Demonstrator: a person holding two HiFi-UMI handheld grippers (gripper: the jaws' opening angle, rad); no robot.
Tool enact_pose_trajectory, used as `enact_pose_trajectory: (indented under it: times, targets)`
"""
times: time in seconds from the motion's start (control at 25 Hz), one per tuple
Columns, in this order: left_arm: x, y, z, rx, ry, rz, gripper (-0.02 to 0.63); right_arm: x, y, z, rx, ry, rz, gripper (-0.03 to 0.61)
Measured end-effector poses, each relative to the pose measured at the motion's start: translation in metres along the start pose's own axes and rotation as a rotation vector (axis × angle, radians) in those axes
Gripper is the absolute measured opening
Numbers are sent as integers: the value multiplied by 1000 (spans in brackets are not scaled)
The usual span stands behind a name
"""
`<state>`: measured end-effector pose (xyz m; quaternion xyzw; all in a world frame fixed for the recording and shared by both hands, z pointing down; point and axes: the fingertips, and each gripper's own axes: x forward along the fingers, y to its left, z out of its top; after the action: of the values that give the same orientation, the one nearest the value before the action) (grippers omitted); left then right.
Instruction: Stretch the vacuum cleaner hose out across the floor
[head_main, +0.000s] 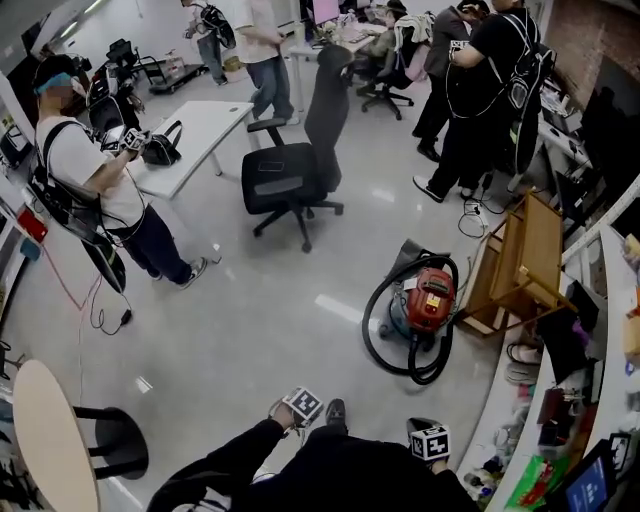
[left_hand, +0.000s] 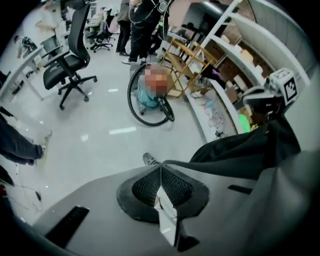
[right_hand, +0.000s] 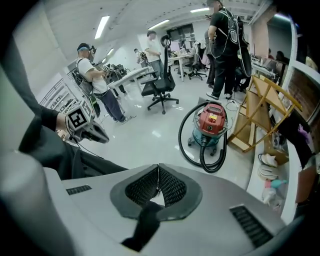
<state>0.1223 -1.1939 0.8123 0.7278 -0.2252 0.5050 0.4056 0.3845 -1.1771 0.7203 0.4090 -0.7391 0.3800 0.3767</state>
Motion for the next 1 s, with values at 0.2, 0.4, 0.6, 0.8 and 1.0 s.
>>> enact_pose_trajectory:
  times: [0.2,0.4,0.6,0.8,1.0]
  targets:
    - [-46,-6,95,84,-211,19,26,17,11,19,-33,35,22,14]
    - [-73,-39,185,155,-392,-79,26,35,-9,44,-2,28,42,14]
    - [-94,-43,247,135,-443,-87,26,54,-48,99,11,-15,89,14]
    - [-104,-28,294,80,-441,-6,26,65,-109,168,-55,-72,119,14]
    - [-108,-23,353,45,-475,66,26,75,-162,197,-49,-96,141,14]
